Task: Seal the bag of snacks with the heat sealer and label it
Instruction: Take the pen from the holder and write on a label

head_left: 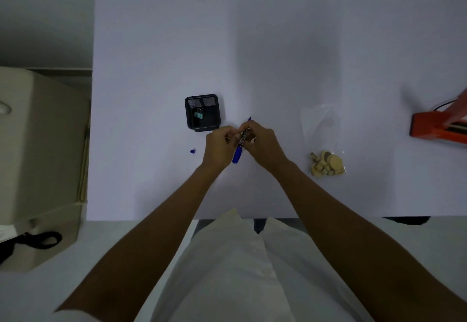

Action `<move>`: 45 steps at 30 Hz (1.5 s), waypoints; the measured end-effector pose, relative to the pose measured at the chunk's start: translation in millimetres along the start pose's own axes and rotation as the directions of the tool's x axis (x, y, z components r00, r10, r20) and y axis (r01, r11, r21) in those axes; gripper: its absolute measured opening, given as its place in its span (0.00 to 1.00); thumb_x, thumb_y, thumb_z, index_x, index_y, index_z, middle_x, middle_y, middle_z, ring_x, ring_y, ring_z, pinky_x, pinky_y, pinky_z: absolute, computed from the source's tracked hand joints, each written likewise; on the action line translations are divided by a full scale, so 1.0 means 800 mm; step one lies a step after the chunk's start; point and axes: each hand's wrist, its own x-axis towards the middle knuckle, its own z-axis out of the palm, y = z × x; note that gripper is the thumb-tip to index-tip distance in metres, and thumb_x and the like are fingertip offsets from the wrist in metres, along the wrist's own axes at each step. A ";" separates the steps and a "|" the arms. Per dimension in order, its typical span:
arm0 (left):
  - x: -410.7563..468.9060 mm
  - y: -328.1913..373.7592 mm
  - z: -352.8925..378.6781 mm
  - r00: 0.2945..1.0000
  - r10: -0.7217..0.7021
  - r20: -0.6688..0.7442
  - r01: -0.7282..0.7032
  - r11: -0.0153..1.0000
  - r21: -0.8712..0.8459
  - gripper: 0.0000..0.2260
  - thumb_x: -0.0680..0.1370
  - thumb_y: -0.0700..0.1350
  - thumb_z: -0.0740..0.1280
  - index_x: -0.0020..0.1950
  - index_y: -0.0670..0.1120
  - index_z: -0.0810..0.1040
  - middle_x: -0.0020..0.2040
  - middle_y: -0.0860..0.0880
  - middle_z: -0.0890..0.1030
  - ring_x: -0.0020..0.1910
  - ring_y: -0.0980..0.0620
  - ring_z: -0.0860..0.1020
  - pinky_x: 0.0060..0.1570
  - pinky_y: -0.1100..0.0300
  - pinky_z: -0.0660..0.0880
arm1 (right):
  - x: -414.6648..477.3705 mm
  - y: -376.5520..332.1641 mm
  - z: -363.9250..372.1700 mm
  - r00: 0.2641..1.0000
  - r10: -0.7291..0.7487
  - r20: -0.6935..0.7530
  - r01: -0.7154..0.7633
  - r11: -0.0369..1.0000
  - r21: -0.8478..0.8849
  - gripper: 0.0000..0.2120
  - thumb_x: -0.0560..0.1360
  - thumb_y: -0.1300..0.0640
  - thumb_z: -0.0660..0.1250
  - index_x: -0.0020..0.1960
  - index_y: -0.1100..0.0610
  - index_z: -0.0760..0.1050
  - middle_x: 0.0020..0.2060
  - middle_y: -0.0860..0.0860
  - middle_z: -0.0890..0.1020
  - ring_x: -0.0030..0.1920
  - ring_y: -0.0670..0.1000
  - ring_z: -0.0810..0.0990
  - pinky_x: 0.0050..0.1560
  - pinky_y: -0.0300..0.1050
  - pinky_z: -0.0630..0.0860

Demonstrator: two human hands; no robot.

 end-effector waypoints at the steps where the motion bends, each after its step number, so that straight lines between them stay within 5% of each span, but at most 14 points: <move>1: 0.000 -0.002 0.001 1.000 -0.001 -0.003 0.001 1.000 0.013 0.06 0.79 0.38 0.66 0.50 0.38 0.82 0.43 0.41 0.83 0.40 0.52 0.79 0.44 0.63 0.75 | 0.000 0.000 0.001 1.000 -0.015 0.007 0.015 1.000 -0.016 0.06 0.76 0.61 0.69 0.52 0.60 0.77 0.39 0.52 0.81 0.38 0.50 0.79 0.43 0.42 0.78; 4: 0.001 -0.005 0.004 1.000 -0.010 -0.023 0.011 0.999 0.046 0.06 0.79 0.37 0.65 0.49 0.38 0.81 0.43 0.43 0.83 0.40 0.52 0.78 0.42 0.67 0.74 | 0.001 0.005 0.008 1.000 -0.031 -0.002 0.031 0.998 -0.051 0.07 0.76 0.63 0.68 0.53 0.58 0.76 0.41 0.49 0.80 0.40 0.50 0.78 0.43 0.47 0.77; 10: 0.002 -0.013 0.001 0.999 -0.034 -0.012 0.034 0.997 0.073 0.04 0.78 0.37 0.67 0.48 0.38 0.81 0.42 0.43 0.83 0.39 0.52 0.79 0.44 0.63 0.76 | -0.001 0.019 0.020 0.999 0.008 -0.054 -0.015 0.992 -0.122 0.10 0.76 0.64 0.68 0.56 0.56 0.76 0.45 0.54 0.79 0.44 0.49 0.74 0.45 0.40 0.70; 13: 0.003 -0.020 0.001 0.998 -0.063 -0.022 0.065 0.995 0.073 0.04 0.77 0.36 0.68 0.46 0.37 0.81 0.41 0.42 0.83 0.38 0.50 0.78 0.41 0.64 0.75 | 0.001 0.011 0.022 0.978 -0.061 -0.199 0.043 0.995 -0.092 0.05 0.77 0.58 0.68 0.49 0.59 0.75 0.41 0.54 0.78 0.42 0.51 0.74 0.44 0.41 0.72; 16: 0.003 -0.024 0.004 0.996 -0.078 -0.031 0.081 0.993 0.085 0.04 0.77 0.36 0.67 0.43 0.38 0.81 0.38 0.45 0.81 0.35 0.53 0.77 0.38 0.71 0.72 | 0.010 -0.003 0.027 0.946 -0.084 -0.313 0.088 0.996 -0.002 0.20 0.81 0.50 0.61 0.36 0.62 0.70 0.30 0.55 0.74 0.32 0.51 0.70 0.35 0.43 0.68; 19: 0.003 -0.023 0.009 0.997 -0.056 -0.049 0.060 0.994 0.094 0.09 0.76 0.34 0.65 0.36 0.42 0.76 0.32 0.51 0.76 0.29 0.60 0.71 0.32 0.76 0.67 | 0.019 -0.021 0.043 0.961 0.037 -0.275 0.038 0.964 0.263 0.20 0.83 0.55 0.58 0.37 0.66 0.73 0.28 0.58 0.74 0.29 0.52 0.71 0.31 0.47 0.69; 22: 0.004 -0.026 0.017 0.994 -0.081 -0.071 0.091 0.986 0.141 0.10 0.76 0.34 0.63 0.35 0.41 0.74 0.31 0.49 0.76 0.28 0.60 0.70 0.29 0.73 0.66 | 0.024 -0.024 0.063 0.957 0.125 -0.262 -0.038 0.949 0.313 0.15 0.83 0.55 0.58 0.48 0.64 0.78 0.32 0.55 0.79 0.33 0.52 0.78 0.36 0.49 0.78; 25: 0.003 -0.027 0.023 0.985 -0.111 -0.131 0.127 0.985 0.119 0.11 0.76 0.34 0.63 0.35 0.43 0.73 0.32 0.49 0.76 0.29 0.59 0.71 0.30 0.74 0.66 | 0.029 -0.020 0.074 0.920 0.201 -0.337 -0.075 0.933 0.352 0.20 0.81 0.52 0.62 0.40 0.67 0.77 0.31 0.60 0.79 0.33 0.59 0.79 0.37 0.56 0.77; 29: 0.003 -0.023 0.024 0.979 -0.118 -0.165 0.132 0.988 0.080 0.11 0.78 0.34 0.63 0.36 0.44 0.74 0.33 0.48 0.76 0.29 0.61 0.70 0.32 0.76 0.67 | 0.028 -0.013 0.080 0.883 0.334 -0.330 -0.192 0.898 0.395 0.23 0.81 0.50 0.63 0.33 0.64 0.77 0.31 0.58 0.79 0.33 0.56 0.79 0.39 0.53 0.78; 40: 0.002 -0.017 0.020 0.979 -0.143 -0.144 0.151 0.988 0.039 0.06 0.76 0.35 0.66 0.43 0.38 0.81 0.39 0.44 0.82 0.37 0.53 0.78 0.38 0.75 0.70 | 0.026 0.002 0.070 0.896 0.304 -0.323 -0.162 0.902 0.400 0.24 0.81 0.52 0.61 0.33 0.68 0.68 0.26 0.64 0.73 0.29 0.64 0.73 0.30 0.57 0.73; 45: 0.004 -0.013 0.021 0.976 -0.159 -0.152 0.169 0.984 0.056 0.06 0.77 0.35 0.66 0.42 0.38 0.81 0.39 0.44 0.82 0.35 0.55 0.76 0.35 0.78 0.68 | 0.024 0.010 0.069 0.910 0.269 -0.316 -0.168 0.935 0.314 0.22 0.80 0.59 0.62 0.29 0.61 0.65 0.22 0.56 0.68 0.24 0.57 0.68 0.26 0.53 0.67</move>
